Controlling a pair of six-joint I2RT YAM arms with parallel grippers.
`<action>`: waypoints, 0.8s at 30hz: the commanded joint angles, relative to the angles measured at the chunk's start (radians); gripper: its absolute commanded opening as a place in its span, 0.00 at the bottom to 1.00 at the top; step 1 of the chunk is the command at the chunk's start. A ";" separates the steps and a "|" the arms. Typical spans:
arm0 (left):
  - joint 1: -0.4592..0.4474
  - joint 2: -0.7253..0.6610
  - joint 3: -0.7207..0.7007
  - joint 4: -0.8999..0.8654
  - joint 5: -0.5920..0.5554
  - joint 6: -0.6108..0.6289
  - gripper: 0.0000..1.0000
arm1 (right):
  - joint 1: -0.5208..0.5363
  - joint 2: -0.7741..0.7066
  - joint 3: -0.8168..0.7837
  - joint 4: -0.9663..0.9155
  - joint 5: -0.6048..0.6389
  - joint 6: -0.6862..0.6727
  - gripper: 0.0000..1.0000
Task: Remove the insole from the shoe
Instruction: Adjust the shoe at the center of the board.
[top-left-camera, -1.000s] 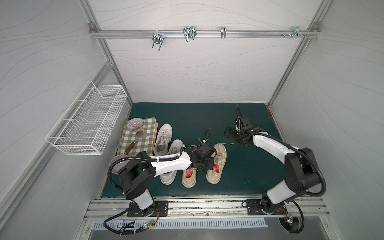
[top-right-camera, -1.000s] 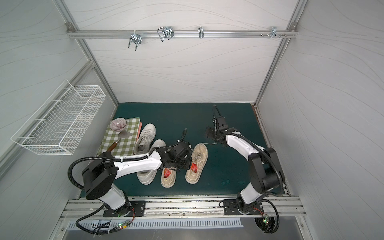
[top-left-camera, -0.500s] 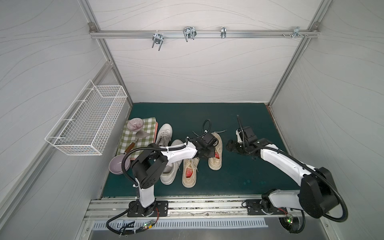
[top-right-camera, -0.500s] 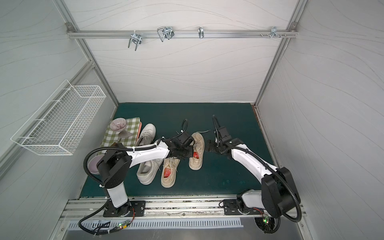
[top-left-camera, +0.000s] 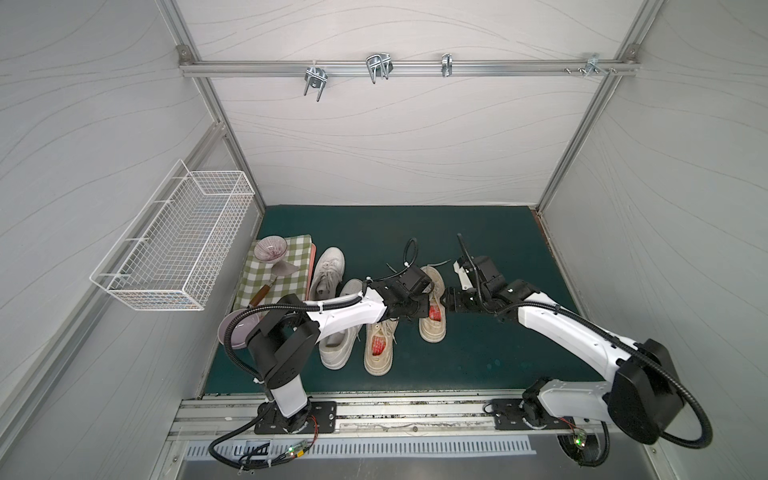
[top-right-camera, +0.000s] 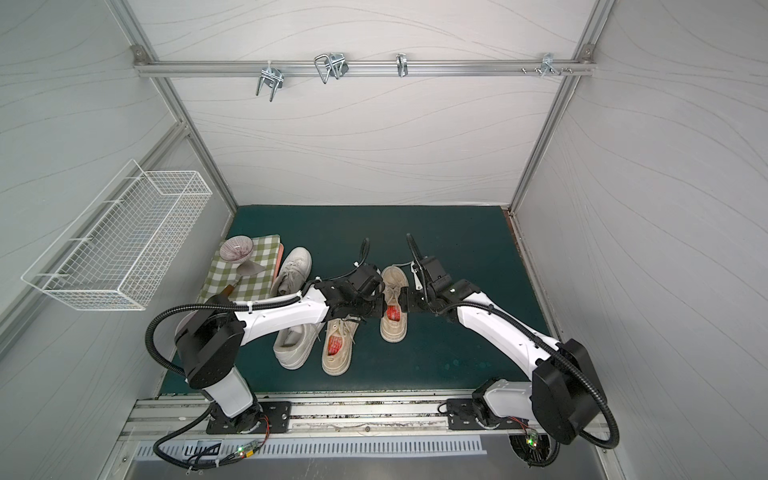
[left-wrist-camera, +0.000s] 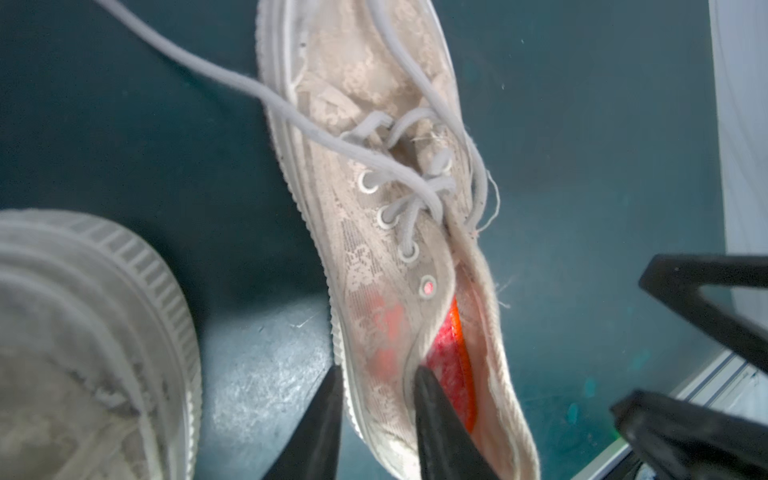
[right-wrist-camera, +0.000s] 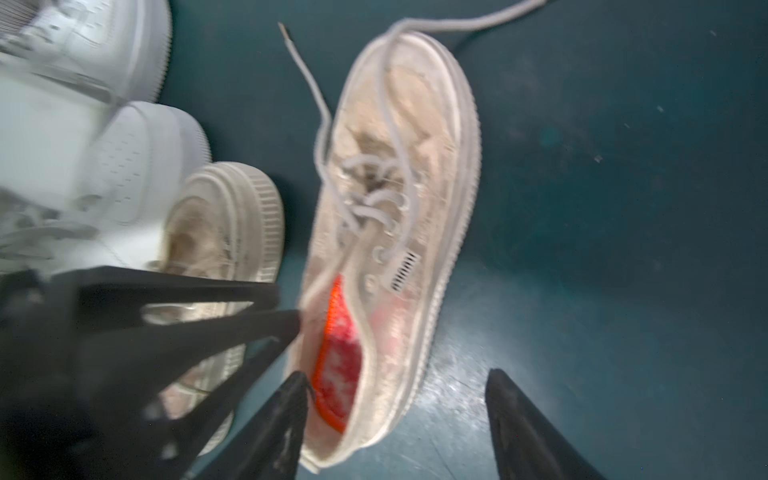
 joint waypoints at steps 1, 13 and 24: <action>0.002 0.027 0.050 0.055 0.024 0.033 0.29 | 0.014 0.031 0.036 -0.006 -0.009 -0.014 0.65; 0.021 0.089 0.089 0.068 0.014 0.011 0.31 | 0.029 0.149 0.061 0.048 -0.044 0.009 0.47; 0.037 0.116 0.087 0.102 0.003 -0.005 0.22 | 0.033 0.231 0.079 0.083 -0.031 0.024 0.35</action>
